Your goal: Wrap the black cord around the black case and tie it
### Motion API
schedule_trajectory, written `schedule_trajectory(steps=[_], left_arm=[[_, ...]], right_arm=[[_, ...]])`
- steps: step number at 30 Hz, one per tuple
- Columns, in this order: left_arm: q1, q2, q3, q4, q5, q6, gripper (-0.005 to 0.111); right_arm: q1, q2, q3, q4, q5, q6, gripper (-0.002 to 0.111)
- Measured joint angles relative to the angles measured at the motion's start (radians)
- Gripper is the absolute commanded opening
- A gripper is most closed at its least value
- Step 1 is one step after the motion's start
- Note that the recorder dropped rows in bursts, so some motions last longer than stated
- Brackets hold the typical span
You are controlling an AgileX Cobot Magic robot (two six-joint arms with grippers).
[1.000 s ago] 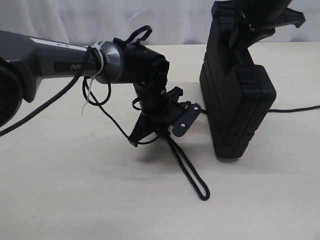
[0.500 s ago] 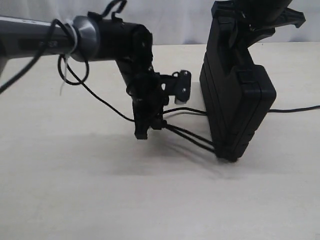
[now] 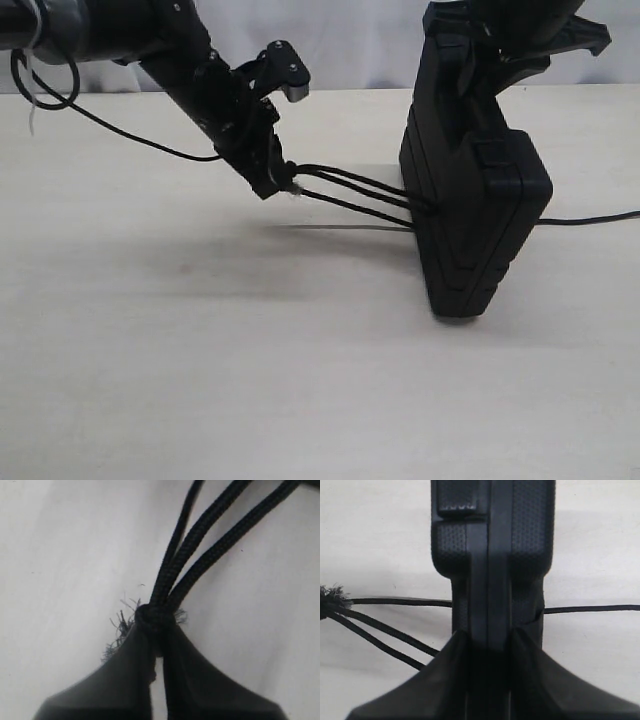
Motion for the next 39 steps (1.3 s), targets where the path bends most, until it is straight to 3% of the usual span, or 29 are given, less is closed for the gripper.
schedule_trajectory(steps=[11,19,24,29,33,39], left_arm=[[0.009,-0.061,0.0,-0.082,-0.183,-0.083,0.0],[0.031,-0.075,0.0,-0.154,-0.208,-0.117,0.0],[0.031,-0.075,0.0,-0.155,-0.157,-0.1,0.0],[0.025,-0.075,0.0,-0.016,0.047,0.155,0.0],[0.007,-0.059,0.0,0.082,0.131,0.158,0.017],[0.005,-0.005,0.0,0.122,0.06,-0.242,0.056]], right_arm=[[0.0,0.0,0.0,0.0,0.0,0.0,0.004],[0.0,0.0,0.0,0.0,0.0,0.0,0.004],[0.0,0.0,0.0,0.0,0.0,0.0,0.004],[0.0,0.0,0.0,0.0,0.0,0.0,0.004],[0.0,0.0,0.0,0.0,0.0,0.0,0.004],[0.0,0.0,0.0,0.0,0.0,0.0,0.004]])
